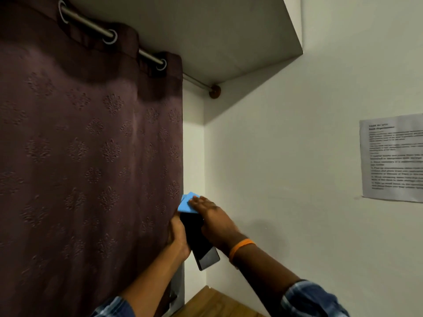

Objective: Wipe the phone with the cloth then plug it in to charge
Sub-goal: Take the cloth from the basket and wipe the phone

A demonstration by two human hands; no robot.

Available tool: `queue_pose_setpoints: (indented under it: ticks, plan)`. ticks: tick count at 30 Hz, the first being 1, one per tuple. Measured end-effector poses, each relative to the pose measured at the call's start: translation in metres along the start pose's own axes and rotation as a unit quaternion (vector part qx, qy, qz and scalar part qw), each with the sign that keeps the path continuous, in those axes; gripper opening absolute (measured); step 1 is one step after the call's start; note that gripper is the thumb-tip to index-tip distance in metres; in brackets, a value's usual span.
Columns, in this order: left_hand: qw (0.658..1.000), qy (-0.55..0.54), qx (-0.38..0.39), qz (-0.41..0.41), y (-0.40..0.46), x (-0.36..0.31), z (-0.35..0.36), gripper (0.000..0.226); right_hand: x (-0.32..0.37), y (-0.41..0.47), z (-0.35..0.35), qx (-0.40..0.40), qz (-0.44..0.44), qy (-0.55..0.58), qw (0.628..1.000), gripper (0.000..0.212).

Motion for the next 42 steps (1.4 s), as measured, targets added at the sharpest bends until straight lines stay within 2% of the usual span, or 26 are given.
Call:
queue_pose_setpoints:
  ticks: [5, 10, 14, 21, 25, 31, 35, 38, 42]
  plan:
    - [0.998, 0.052, -0.040, -0.018, 0.011, -0.010, -0.007, 0.063, -0.011, -0.010, 0.037, 0.075, 0.002, -0.072, 0.995, 0.064]
    - [0.992, 0.087, -0.088, -0.008, 0.021, -0.008, -0.028, 0.073, -0.017, -0.034, 0.051, 0.094, -0.018, -0.106, 0.990, 0.071]
    - [0.992, 0.087, -0.086, -0.026, 0.026, -0.004, -0.040, 0.084, -0.029, -0.058, 0.059, 0.141, -0.023, -0.111, 0.983, 0.083]
    - [0.991, 0.079, -0.109, -0.003, 0.038, -0.005, -0.056, 0.084, -0.052, -0.083, 0.065, 0.205, -0.038, -0.108, 0.972, 0.083]
    - [0.992, 0.078, -0.103, -0.011, 0.039, 0.002, -0.060, 0.087, -0.055, -0.086, 0.061, 0.186, -0.029, -0.095, 0.978, 0.079]
    - [0.992, 0.089, -0.090, -0.031, 0.038, 0.001, -0.063, 0.088, -0.044, -0.088, 0.049, 0.092, 0.019, -0.018, 0.995, 0.066]
    - [0.980, 0.158, -0.115, -0.026, 0.025, -0.007, -0.078, 0.072, -0.032, -0.077, 0.043, 0.025, 0.078, 0.085, 0.993, 0.051]
    - [0.967, 0.211, -0.146, 0.007, 0.009, -0.019, -0.097, 0.052, -0.026, -0.067, 0.049, -0.013, 0.155, 0.162, 0.975, 0.040]
    - [0.943, 0.290, -0.164, -0.003, -0.015, -0.037, -0.133, 0.040, -0.021, -0.061, 0.083, 0.032, 0.297, 0.270, 0.916, 0.029]
Point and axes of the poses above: each hand's wrist, its own y-axis towards the middle knuckle, its own z-axis out of the palm, x = y × z, the point moved 4 cm from there along y, towards the middle knuckle, and after that the axes turned 10 degrees about z, right-handed, at the moved point
